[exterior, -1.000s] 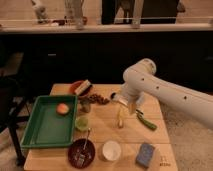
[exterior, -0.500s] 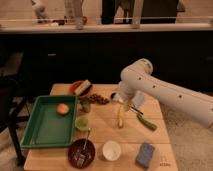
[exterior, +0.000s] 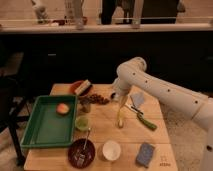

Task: Place grapes in metal cup

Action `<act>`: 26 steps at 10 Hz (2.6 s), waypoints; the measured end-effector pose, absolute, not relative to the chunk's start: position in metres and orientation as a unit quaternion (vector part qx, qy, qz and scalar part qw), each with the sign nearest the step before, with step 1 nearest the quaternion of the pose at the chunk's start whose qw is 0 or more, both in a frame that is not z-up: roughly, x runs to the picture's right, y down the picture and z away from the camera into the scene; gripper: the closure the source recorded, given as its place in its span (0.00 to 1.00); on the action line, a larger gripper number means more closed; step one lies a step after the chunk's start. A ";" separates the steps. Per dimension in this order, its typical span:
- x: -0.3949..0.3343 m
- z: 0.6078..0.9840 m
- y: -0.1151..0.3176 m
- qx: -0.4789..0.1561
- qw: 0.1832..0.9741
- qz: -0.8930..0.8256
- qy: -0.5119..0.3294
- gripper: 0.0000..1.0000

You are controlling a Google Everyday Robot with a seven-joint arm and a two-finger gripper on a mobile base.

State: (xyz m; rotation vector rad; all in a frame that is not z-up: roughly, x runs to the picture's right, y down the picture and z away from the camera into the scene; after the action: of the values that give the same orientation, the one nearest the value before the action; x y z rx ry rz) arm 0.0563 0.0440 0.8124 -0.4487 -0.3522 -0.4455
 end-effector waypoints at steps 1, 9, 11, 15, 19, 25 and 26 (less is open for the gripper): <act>0.049 0.818 0.044 -0.223 0.933 -0.220 -0.177 0.20; -0.005 0.876 0.039 -0.255 0.918 -0.207 -0.222 0.20; -0.016 0.888 0.040 -0.263 0.918 -0.193 -0.226 0.20; -0.029 0.910 0.045 -0.280 0.920 -0.147 -0.232 0.20; -0.032 0.934 0.059 -0.309 0.913 -0.109 -0.242 0.20; -0.032 0.953 0.065 -0.328 0.910 -0.088 -0.238 0.20; -0.032 0.956 0.065 -0.329 0.910 -0.088 -0.238 0.20</act>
State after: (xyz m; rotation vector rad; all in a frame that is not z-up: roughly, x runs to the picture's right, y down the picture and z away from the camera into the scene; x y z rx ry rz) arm -0.0319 0.0648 0.9555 -0.6781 -0.4913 -0.1814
